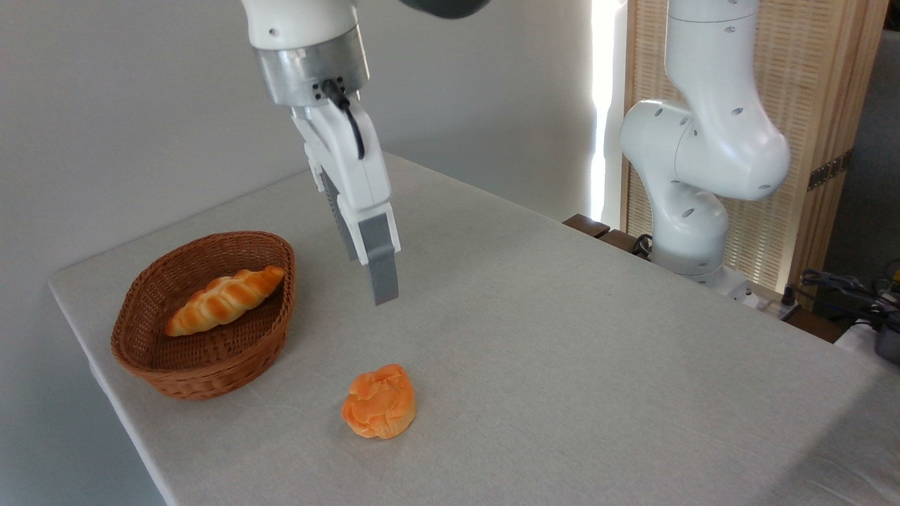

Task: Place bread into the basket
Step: 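Lower the open gripper down onto the round orange bread roll, then close the gripper fingers around the orange bread roll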

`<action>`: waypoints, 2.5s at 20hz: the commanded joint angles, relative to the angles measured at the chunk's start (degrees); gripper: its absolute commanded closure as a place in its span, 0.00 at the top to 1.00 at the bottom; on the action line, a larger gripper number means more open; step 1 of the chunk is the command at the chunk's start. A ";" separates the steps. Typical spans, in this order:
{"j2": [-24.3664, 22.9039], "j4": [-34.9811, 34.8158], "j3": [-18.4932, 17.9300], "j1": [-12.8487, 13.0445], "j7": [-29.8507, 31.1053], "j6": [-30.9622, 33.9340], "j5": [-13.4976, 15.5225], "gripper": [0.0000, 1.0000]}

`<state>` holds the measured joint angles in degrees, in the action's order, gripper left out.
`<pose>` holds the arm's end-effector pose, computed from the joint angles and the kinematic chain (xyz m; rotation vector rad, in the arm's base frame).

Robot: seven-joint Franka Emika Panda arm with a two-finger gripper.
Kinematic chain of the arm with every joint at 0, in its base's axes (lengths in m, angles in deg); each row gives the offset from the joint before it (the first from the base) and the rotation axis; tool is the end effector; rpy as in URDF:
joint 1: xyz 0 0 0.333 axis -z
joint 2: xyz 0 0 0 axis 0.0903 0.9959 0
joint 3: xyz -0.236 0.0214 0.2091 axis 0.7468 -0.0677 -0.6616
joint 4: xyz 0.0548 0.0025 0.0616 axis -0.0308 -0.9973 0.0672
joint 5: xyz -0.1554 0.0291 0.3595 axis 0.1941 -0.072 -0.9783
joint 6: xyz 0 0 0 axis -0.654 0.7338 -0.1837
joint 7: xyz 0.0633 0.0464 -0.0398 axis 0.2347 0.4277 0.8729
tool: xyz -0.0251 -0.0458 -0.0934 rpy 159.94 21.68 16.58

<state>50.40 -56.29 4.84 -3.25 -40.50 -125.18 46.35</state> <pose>0.5643 -0.0209 0.5818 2.6543 -1.5514 -0.0360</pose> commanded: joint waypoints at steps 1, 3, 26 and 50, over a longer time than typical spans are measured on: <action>1.34 -0.51 -0.05 0.18 -1.22 -1.70 -0.19 1.00; 2.48 -2.53 0.04 0.36 -1.31 -5.04 -2.54 1.00; 6.17 -14.23 2.15 2.03 -1.40 -21.67 -6.60 1.00; 5.82 -16.69 4.00 2.03 -1.22 -21.76 -10.21 0.23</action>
<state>56.99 -72.34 8.69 -1.27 -41.13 -146.98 36.72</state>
